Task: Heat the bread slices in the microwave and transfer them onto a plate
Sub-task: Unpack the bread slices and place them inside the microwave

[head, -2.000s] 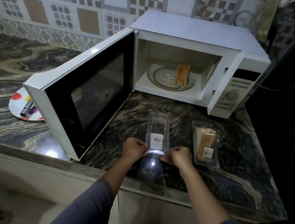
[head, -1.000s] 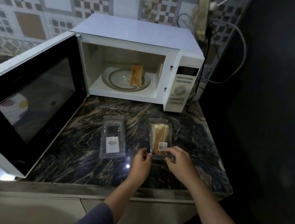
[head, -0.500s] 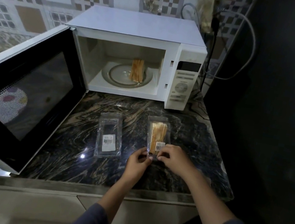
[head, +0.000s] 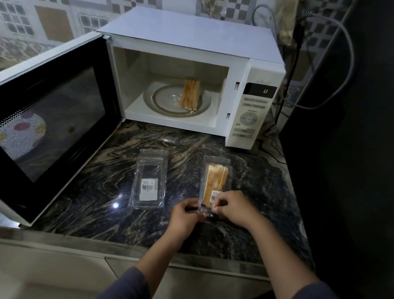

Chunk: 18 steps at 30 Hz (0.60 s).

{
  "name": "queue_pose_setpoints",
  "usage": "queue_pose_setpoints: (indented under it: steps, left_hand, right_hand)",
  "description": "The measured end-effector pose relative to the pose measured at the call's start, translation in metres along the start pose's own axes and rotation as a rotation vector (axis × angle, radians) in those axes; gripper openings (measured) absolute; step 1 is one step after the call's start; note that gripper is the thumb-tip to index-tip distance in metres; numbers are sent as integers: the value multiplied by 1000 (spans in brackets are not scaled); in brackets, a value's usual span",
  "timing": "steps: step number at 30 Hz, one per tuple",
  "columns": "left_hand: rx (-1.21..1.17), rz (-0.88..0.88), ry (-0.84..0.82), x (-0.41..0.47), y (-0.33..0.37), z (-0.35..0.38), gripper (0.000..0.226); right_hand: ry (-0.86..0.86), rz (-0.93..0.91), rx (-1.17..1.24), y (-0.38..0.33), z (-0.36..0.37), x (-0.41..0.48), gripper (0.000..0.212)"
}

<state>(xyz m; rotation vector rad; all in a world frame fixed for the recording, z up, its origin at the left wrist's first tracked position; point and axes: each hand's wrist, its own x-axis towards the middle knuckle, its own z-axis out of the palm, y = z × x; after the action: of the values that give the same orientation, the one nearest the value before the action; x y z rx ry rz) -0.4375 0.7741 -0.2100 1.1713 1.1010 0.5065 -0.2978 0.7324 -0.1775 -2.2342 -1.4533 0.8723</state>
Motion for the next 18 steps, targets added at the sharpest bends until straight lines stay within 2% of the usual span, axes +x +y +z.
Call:
queue_pose_setpoints:
  steps: [4,7,9,11,18]
  left_hand:
    - [-53,-39,35,1,-3,1,33]
    - [-75,-48,33,-1,-2,2,32]
    - [-79,-62,38,-4,2,2,34]
    - [-62,-76,35,-3,3,1,36]
    - [-13,-117,14,0,10,0,35]
  right_hand:
    - [-50,-12,80,-8,-15,0,22]
    - [-94,-13,91,-18,-39,-1,17]
    - [-65,-42,102,-28,-57,-4,11]
    - [67,-88,107,-39,-73,-9,4]
    - [751,-279,0,-56,-80,-4,12]
